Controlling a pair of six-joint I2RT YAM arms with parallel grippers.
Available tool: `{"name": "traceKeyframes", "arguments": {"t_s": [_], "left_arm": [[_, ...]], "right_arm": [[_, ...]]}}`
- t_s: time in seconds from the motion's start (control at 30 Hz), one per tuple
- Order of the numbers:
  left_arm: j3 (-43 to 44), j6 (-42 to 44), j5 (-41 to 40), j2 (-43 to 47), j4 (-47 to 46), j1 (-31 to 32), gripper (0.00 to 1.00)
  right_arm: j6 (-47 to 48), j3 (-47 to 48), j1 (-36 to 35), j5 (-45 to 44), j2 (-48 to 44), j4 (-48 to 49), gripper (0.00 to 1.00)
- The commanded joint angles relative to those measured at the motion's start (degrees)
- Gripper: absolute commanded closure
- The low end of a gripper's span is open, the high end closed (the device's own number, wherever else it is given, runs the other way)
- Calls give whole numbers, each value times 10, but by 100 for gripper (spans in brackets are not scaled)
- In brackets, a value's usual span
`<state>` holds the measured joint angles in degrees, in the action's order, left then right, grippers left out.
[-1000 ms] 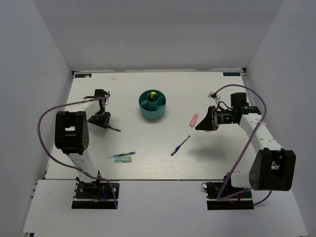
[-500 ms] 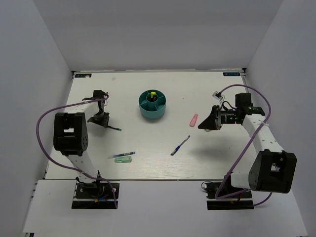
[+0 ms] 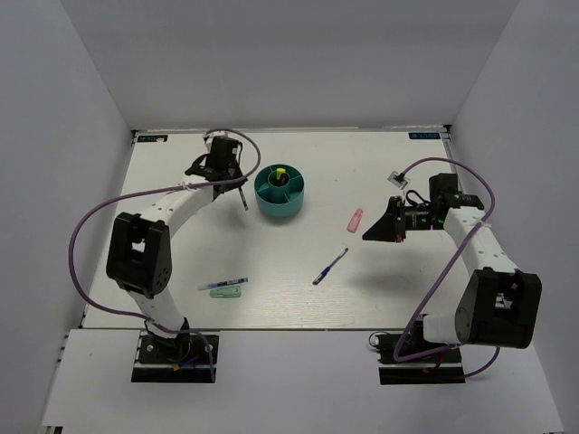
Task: Sort the stationery into containers
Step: Place the pen in the storage box.
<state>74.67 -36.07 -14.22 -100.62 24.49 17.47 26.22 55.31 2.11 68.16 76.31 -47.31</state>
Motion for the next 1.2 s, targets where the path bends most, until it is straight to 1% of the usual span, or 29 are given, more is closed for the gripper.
{"name": "traceKeyframes", "arguments": {"t_s": [0.0,0.27,0.3,0.37,0.53,0.67,1.17], "left_arm": [[24,128,-45,43,-117,20,100],[86,189,-63,7,-176,57,100],[95,193,-70,3,-196,60,100],[110,207,-73,-17,-204,70,100],[156,211,-69,-62,-212,82,100],[153,218,-75,-76,-224,89,100],[79,210,-83,-78,-271,105,100]], "right_arm": [[47,17,4,30,10,-38,100],[61,23,4,33,30,-56,100],[65,23,4,34,31,-56,100],[70,25,4,36,38,-64,100],[91,31,4,38,49,-82,100],[104,35,4,40,52,-90,100],[149,59,4,50,74,-148,100]]}}
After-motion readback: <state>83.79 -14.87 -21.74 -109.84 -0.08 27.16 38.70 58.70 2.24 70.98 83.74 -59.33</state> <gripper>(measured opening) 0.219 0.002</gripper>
